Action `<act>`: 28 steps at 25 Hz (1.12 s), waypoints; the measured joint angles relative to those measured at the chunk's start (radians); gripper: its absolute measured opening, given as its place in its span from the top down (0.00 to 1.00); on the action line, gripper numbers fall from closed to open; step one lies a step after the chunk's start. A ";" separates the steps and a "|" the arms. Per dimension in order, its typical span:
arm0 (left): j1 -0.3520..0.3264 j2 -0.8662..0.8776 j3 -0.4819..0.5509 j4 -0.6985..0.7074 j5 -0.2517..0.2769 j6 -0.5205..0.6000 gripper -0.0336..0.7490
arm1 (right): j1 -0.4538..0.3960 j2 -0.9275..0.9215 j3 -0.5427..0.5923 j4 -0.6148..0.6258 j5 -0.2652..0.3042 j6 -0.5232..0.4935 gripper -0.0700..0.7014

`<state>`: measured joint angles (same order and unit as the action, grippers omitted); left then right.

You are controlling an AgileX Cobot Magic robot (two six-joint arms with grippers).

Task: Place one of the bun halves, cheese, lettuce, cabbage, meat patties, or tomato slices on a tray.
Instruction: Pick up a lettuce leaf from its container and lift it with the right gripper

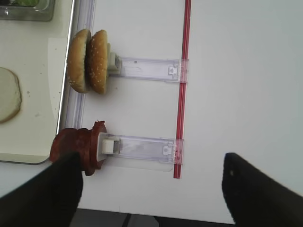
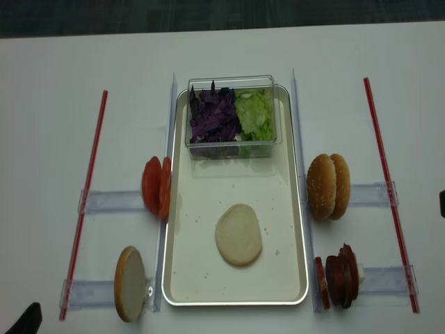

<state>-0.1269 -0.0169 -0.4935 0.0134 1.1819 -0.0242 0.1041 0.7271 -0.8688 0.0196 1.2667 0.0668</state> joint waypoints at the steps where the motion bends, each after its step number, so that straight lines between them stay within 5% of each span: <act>1: 0.000 0.000 0.000 0.000 0.000 0.000 0.29 | 0.000 0.020 -0.015 0.002 -0.002 -0.003 0.11; 28: 0.000 0.000 0.000 0.000 0.000 0.000 0.29 | 0.000 0.747 -0.516 0.014 -0.017 -0.109 0.12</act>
<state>-0.1269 -0.0169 -0.4935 0.0134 1.1819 -0.0242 0.1041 1.4741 -1.3853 0.0337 1.2495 -0.0418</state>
